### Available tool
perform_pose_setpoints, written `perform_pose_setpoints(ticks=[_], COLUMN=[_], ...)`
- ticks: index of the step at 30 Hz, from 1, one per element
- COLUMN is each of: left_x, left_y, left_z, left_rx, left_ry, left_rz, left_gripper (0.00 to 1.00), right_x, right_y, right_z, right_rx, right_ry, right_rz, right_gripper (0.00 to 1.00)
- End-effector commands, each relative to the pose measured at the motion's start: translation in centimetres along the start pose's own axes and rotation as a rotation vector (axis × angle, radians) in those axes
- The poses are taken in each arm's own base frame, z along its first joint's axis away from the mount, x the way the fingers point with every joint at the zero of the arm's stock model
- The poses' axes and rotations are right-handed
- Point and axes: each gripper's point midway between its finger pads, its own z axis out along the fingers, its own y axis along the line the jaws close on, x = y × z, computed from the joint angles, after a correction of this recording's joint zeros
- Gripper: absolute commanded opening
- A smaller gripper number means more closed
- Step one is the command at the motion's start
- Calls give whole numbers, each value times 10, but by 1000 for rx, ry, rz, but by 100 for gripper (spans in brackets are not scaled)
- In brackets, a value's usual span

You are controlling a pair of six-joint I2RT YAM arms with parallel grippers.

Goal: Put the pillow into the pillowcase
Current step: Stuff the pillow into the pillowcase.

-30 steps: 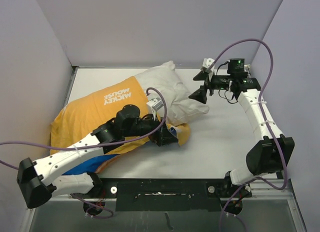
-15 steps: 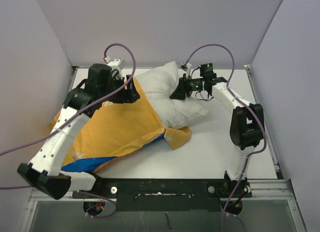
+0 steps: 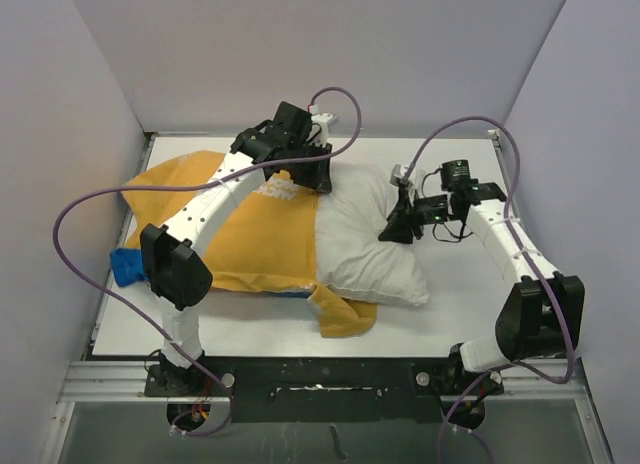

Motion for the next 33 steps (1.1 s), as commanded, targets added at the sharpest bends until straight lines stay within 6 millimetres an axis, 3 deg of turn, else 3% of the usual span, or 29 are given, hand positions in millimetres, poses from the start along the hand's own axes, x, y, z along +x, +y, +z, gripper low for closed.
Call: perform_pose_setpoints(ticks=[1,4,6,9,11,15,17,22,31,33], left_x=[-39,-44,-46,-45,-33,-7,2,11,21,23], left_y=[-25,-34,-41,-42,-36,-19,-17,3,18,20], left_z=[-13,-44,-70,-108,-118,-106,-96,-76,-52,-48], left_rx=[17,18,9,-54,-126,-314,-360,-477,-504,-500], left_ry=[-160,-258,-351,-487,-492,-387,-350,-272,-186,-166], left_rz=[193,246,273,288,272,279,306,336,364,361], left_gripper=[19,28,40,62,65,67,68,63,41,29], right_x=[0,-16,-32,-58,-78,-99,-107,-96,-66,-64], right_y=[54,59,52,35,25,14,14,-2,-15,-17], right_z=[-49,-76,-89,-96,-92,-45,-22,26,44,44], right_rx=[-97,-49,2,76,104,140,127,134,163,173], right_ry=[-63,-68,-80,-112,-147,-141,-149,-80,-34,-30], right_rz=[-136,-232,-296,-367,-409,-502,-546,-518,-463,-458], right_gripper=[37,51,59,74,82,97,99,97,91,89])
